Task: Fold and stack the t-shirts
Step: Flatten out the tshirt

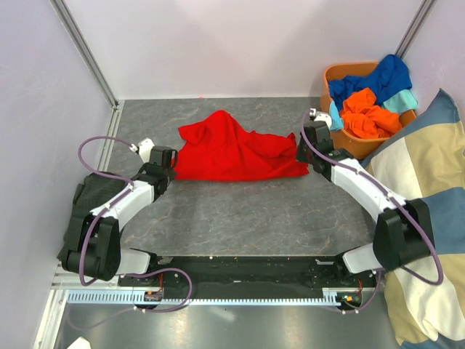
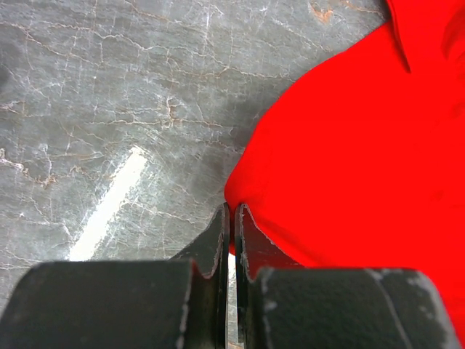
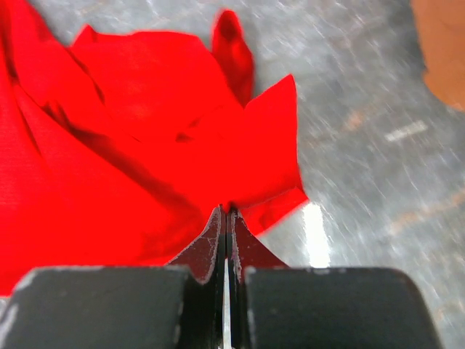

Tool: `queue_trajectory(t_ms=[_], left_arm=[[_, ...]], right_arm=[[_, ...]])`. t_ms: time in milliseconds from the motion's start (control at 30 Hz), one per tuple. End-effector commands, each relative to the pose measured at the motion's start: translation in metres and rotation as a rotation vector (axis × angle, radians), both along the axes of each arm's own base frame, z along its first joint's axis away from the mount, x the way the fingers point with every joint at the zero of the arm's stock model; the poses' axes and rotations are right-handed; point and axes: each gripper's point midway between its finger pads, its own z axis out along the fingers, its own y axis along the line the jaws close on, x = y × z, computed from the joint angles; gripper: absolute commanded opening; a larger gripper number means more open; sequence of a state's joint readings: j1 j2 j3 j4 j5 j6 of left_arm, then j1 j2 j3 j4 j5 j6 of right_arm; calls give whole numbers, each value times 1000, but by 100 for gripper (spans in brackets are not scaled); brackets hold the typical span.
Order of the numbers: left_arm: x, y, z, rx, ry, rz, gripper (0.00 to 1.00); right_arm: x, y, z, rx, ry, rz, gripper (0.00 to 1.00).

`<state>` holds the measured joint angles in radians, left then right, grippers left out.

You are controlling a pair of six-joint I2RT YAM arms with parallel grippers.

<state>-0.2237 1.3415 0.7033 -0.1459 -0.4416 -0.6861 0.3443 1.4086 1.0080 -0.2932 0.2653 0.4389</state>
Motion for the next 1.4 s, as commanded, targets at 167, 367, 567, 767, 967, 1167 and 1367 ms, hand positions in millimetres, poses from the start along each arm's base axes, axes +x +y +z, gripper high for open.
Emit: queue_trajectory(t_ms=[167,367,567,767,967,1167,1367], left_arm=[[7,9,26,38,-51,7,2],[10,8,28,34,-54,4,2],[12,7,29,33,-57,2,2],[13,8,29,41,-55,4,2],[13,19,35,47,-63,41,2],[12,31,41,24,-79,69,2],[9,29,34,16,-65,62,2]], right_arm=[[16,50,3,120,40,164,0],[-39,47,13,140,33,142,0],[-101,48,19,124,40,111,0],[-142,23,16,134,49,8,47],[-145,-9,34,101,-44,-105,54],[-128,8,15,4,3,0,55],[-112,41,-26,-106,73,239,54]])
